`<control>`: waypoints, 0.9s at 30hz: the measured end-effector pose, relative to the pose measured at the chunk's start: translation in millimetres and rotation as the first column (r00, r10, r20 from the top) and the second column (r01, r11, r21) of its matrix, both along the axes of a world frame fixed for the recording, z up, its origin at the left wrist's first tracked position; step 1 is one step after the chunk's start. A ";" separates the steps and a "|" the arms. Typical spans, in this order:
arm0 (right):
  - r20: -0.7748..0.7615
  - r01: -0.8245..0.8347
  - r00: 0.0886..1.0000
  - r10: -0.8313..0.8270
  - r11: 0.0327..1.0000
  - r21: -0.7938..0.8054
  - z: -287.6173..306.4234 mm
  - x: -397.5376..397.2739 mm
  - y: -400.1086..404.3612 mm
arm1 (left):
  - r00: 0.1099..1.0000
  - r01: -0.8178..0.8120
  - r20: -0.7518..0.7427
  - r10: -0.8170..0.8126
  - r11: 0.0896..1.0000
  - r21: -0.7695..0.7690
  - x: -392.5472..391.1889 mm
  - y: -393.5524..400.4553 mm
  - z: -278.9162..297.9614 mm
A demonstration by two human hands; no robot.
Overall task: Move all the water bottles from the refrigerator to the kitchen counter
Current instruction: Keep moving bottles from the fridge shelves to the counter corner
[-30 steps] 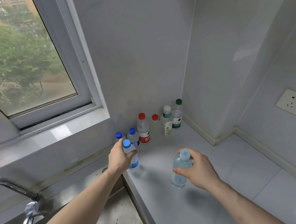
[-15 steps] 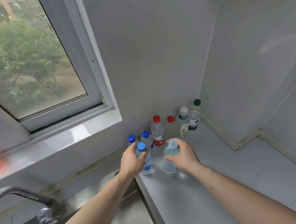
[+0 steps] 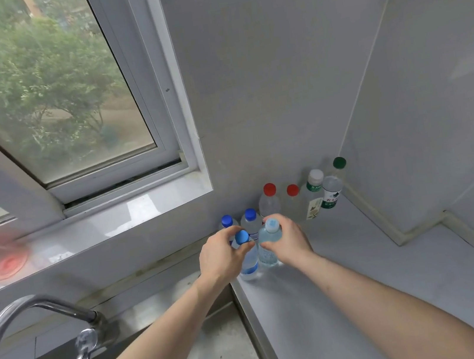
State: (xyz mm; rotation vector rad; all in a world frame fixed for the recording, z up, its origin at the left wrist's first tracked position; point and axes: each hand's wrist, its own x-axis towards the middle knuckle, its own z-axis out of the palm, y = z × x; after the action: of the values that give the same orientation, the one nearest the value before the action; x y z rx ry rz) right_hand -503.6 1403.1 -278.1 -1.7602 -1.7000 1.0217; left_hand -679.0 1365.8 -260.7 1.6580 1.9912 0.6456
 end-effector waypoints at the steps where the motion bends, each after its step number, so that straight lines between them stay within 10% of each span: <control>1: -0.003 -0.015 1.000 0.015 1.000 0.003 1.6 -2.4 1.2 | 1.000 -0.005 0.013 0.005 1.000 0.004 0.8 0.7 -0.8; 27: -0.007 -0.024 1.000 0.023 0.998 -0.055 44.3 24.9 -82.2 | 0.990 0.033 0.141 -0.022 0.997 -0.074 -3.9 -28.5 26.8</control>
State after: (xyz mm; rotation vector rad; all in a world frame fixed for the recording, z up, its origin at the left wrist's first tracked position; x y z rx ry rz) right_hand -478.7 1320.9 -233.8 -1.7731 -1.7076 1.0935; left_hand -682.9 1337.3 -233.9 1.5493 1.8672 0.6493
